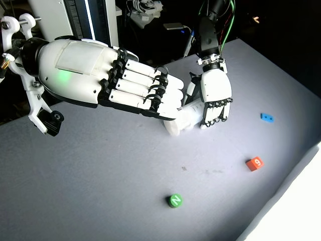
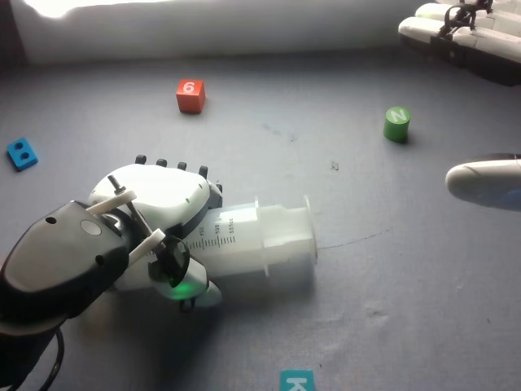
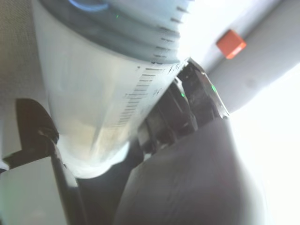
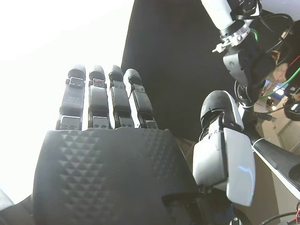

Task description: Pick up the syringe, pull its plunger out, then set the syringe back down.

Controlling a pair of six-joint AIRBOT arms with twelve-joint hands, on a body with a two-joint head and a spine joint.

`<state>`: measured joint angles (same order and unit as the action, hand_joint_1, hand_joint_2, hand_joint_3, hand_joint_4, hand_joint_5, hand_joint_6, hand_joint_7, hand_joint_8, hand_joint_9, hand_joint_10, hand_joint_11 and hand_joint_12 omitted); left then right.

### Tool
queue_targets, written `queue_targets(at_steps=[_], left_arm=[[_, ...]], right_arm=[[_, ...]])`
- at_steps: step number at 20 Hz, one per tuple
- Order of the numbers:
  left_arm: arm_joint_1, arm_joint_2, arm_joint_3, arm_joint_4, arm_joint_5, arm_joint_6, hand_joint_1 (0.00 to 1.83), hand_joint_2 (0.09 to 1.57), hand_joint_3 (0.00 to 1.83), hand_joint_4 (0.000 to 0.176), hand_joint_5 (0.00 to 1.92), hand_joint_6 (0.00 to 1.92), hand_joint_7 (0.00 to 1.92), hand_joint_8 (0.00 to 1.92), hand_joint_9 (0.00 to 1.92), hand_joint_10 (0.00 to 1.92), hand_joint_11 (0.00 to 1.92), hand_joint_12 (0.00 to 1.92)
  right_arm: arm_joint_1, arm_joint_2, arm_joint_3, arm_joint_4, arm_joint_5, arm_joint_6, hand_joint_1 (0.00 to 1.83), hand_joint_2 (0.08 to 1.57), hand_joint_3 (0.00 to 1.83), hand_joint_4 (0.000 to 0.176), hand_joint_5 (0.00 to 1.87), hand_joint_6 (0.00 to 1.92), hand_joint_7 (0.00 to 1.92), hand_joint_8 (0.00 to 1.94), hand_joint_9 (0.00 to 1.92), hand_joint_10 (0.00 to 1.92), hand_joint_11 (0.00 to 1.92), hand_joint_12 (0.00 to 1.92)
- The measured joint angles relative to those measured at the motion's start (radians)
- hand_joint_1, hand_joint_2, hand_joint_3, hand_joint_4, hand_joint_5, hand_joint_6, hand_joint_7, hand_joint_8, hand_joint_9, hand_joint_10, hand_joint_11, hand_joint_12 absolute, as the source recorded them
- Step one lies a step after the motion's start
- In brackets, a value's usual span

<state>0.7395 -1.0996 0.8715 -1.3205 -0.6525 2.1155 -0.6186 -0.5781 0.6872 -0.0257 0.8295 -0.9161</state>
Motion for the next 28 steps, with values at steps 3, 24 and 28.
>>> queue_targets(at_steps=[3, 24, 28], left_arm=[[0.0, 0.0, 0.0, 0.0, -0.001, 0.0, 1.36, 1.16, 0.0, 0.0, 0.84, 1.16, 0.93, 1.04, 0.79, 1.41, 0.5, 1.53], [-0.3, 0.16, -0.093, -0.309, 0.097, 0.241, 1.37, 1.15, 0.0, 0.0, 0.82, 1.09, 0.98, 1.01, 0.81, 1.43, 0.5, 1.61], [-0.333, 0.183, -0.112, -0.319, 0.104, 0.241, 1.37, 1.14, 0.0, 0.0, 0.84, 1.08, 1.0, 0.99, 0.81, 1.41, 0.51, 1.61]], right_arm=[[-0.003, 0.0, 0.0, 0.0, 0.003, 0.0, 0.0, 1.13, 0.0, 0.0, 0.1, 0.01, 0.09, 0.0, 0.04, 0.01, 0.02, 0.02], [0.104, 0.0, -0.007, -0.011, -0.01, 0.037, 0.86, 0.87, 0.0, 0.0, 0.0, 0.0, 0.0, 0.0, 0.0, 0.0, 0.0, 0.11], [0.2, -0.046, -0.001, -0.004, -0.143, 0.064, 0.94, 0.94, 0.02, 0.0, 0.0, 0.0, 0.0, 0.0, 0.0, 0.0, 0.0, 0.02]])
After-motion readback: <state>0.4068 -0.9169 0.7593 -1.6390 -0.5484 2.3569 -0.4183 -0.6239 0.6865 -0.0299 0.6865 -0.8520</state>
